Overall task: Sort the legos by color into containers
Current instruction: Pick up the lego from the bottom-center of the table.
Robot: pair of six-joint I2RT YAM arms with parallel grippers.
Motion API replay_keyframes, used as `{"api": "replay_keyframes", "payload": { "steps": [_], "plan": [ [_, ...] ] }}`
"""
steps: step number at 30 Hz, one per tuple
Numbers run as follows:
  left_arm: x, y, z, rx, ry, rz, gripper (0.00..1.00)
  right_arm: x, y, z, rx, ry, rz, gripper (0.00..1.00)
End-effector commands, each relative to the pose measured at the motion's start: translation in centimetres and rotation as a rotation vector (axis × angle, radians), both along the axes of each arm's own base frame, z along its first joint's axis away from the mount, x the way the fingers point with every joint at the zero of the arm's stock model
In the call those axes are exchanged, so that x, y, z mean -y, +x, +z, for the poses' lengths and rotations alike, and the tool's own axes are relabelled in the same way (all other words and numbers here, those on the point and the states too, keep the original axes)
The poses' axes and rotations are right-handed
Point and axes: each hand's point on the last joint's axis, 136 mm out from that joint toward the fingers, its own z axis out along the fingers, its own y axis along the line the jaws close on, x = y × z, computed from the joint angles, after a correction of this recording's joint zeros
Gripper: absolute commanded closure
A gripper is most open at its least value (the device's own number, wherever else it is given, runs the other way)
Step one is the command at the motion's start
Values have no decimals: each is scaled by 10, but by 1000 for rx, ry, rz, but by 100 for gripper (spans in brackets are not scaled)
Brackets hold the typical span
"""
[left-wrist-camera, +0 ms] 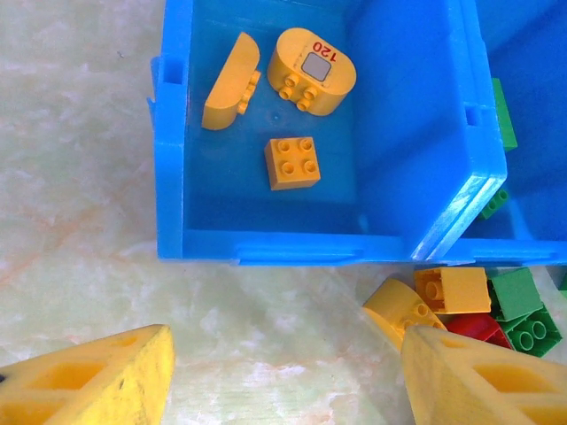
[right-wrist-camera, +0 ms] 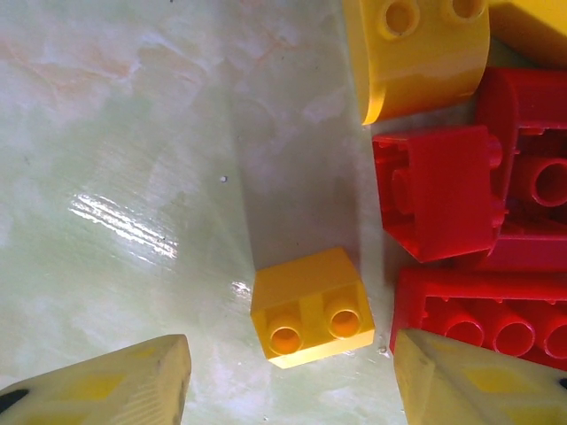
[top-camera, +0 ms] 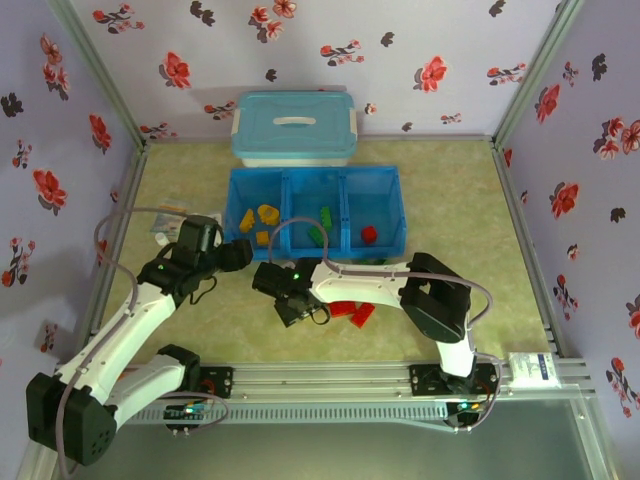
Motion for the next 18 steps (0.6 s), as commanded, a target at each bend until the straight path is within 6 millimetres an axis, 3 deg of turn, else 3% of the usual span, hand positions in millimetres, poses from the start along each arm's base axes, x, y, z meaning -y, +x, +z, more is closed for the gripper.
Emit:
{"api": "replay_keyframes", "payload": {
  "steps": [1, 8, 13, 16, 18],
  "plan": [
    [-2, -2, 0, 5, -8, 17, 32, -2, 3, -8, 9, -39, 23, 38],
    [-2, -2, -2, 2, -8, 15, 32, -2, 3, -22, -6, -95, 35, 41],
    [-2, -2, -1, 6, -6, 15, 33, -3, 4, -21, -3, -96, 38, 59],
    [-3, -2, 0, 9, -7, 20, 34, -5, 8, -11, 21, -85, 38, 70],
    [-4, -3, 2, 17, -10, 25, 35, -10, 13, -1, 39, -58, 38, 71]
  ]
}}
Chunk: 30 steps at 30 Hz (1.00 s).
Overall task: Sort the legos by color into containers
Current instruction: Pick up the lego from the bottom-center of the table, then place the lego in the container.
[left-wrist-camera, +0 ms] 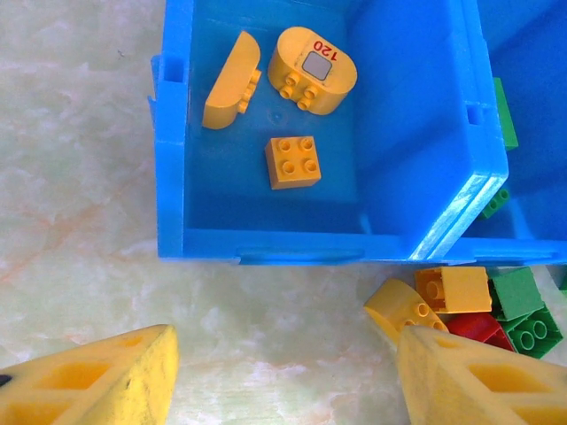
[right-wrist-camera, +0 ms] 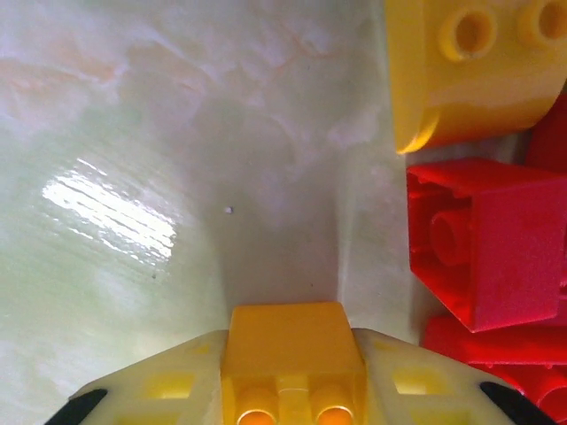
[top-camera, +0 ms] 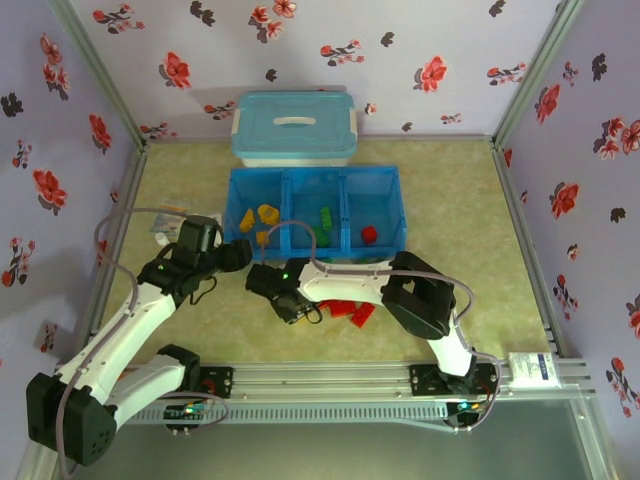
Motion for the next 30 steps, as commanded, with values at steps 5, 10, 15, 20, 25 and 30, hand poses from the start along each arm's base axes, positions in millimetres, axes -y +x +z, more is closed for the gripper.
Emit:
{"api": "replay_keyframes", "payload": {
  "steps": [5, 10, 15, 20, 25, 30],
  "plan": [
    [-5, -8, 11, 40, -46, 36, 35, -20, 34, 55, 90, 100, 1, 72],
    [-14, -22, 16, 48, -56, 71, 36, -35, 80, 95, 152, 183, -14, 72],
    [-20, -38, 14, 57, -79, 93, 37, -48, 125, 110, 181, 190, -32, 72],
    [-21, -50, 7, 49, -92, 98, 37, -70, 160, 120, 195, 253, -42, 71],
    [-13, -54, 7, 47, -103, 71, 37, -79, 191, 140, 240, 290, -73, 33],
    [9, -55, 2, 32, -89, -7, 36, -71, 197, 175, 316, 320, -94, 14]
  ]
}}
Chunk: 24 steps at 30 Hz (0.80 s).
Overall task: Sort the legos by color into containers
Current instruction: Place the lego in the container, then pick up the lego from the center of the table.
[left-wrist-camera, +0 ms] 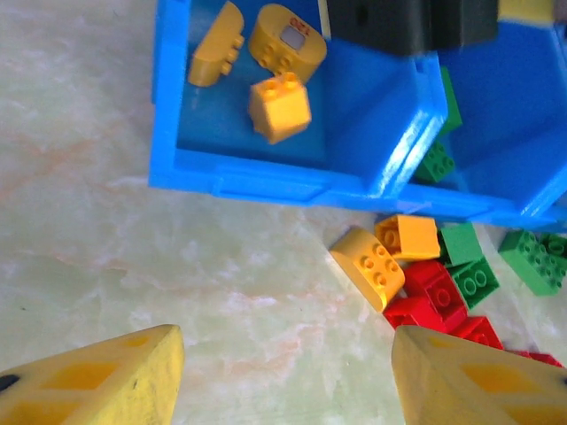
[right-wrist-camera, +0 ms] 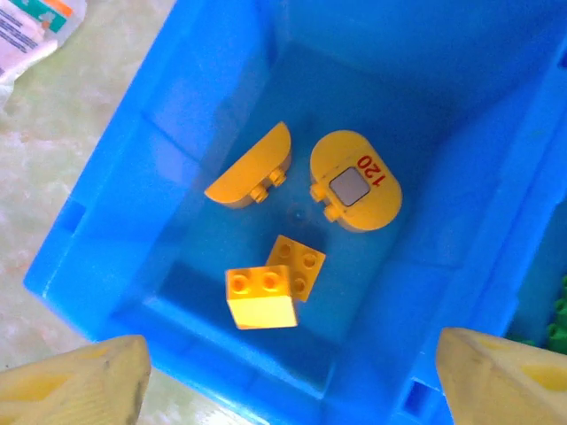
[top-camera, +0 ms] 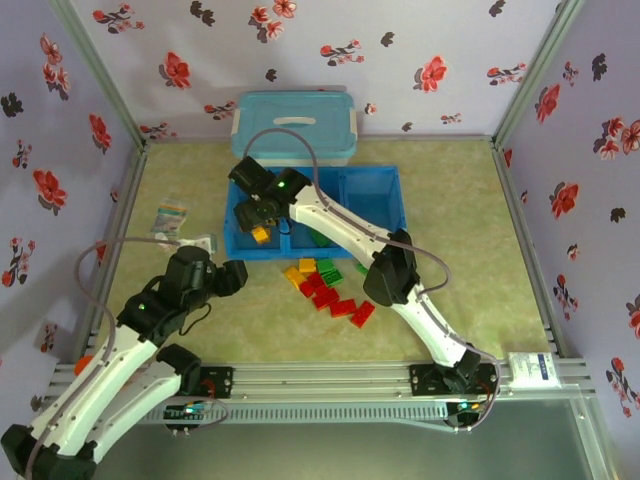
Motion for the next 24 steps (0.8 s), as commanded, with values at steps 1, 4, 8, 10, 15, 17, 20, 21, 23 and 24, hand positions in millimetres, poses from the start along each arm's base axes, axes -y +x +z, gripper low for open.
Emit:
{"api": "replay_keyframes", "payload": {
  "steps": [1, 4, 8, 10, 15, 17, 20, 21, 23, 24],
  "plan": [
    [12, 1, -5, -11, 17, -28, 36, 19, -1, 43, 58, 4, -25, 13],
    [32, 1, -11, -20, 45, -92, 34, 37, -8, 55, 82, -10, -49, 10],
    [61, 2, -21, -46, 69, -173, 31, 68, -19, 69, 129, -11, -88, 6],
    [79, 1, -26, -57, 83, -224, 30, 91, -24, 78, 172, -24, -127, 2],
    [125, -4, -41, -80, 126, -356, 29, 140, -41, 78, 194, -16, -199, 1],
    [143, -8, -51, -105, 139, -411, 30, 158, -49, 76, 191, -1, -229, 1],
    [169, -15, -68, -165, 158, -495, 31, 185, -61, 62, 175, 2, -273, 1],
    [174, -17, -74, -179, 172, -510, 31, 194, -65, 58, 169, 7, -289, 1],
    [184, -17, -80, -186, 181, -528, 31, 208, -73, 48, 153, 13, -313, 1],
    [189, -17, -83, -187, 183, -533, 31, 214, -77, 43, 144, 20, -326, 1]
  ]
}}
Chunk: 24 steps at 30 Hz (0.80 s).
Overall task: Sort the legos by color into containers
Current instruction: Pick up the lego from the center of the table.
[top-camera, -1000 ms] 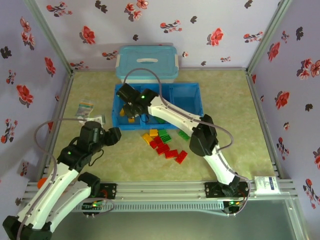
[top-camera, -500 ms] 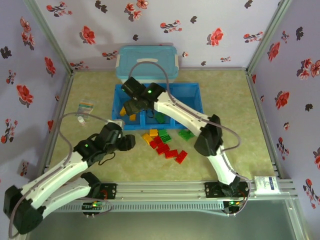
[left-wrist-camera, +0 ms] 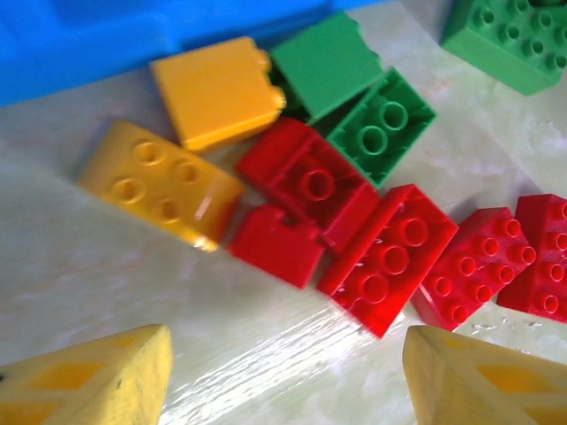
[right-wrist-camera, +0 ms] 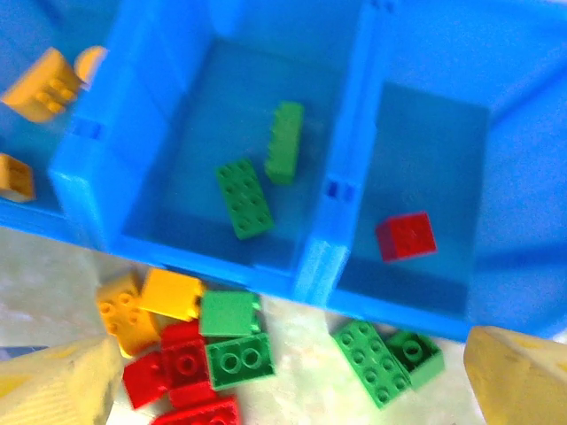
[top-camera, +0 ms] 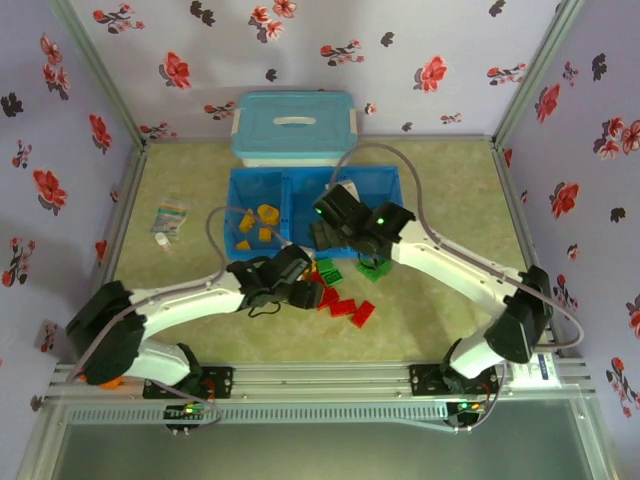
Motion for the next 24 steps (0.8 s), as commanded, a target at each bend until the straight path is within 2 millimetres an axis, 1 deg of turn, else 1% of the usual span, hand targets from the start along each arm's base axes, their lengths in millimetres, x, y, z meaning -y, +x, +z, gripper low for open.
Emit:
{"api": "replay_keyframes", "payload": {
  "steps": [1, 3, 6, 10, 14, 18, 24],
  "plan": [
    [24, 2, 5, 15, -35, -56, 31, 17, -4, -4, 17, 68, -81, 1],
    [27, 7, 1, 22, -21, -50, 33, 26, -11, -13, 3, 81, -97, 1],
    [23, 16, -3, 39, 35, -15, 37, 34, -17, -22, -10, 87, -110, 1],
    [17, 20, -5, 47, 81, -2, 39, 41, -22, -27, -19, 80, -118, 1],
    [12, 20, -5, 54, 102, 3, 39, 42, -23, -31, -25, 79, -119, 1],
    [7, 20, -6, 62, 112, 15, 39, 38, -22, -34, -34, 87, -113, 2],
    [7, 23, -15, 70, 130, 21, 39, 36, -22, -33, -36, 94, -111, 2]
  ]
}}
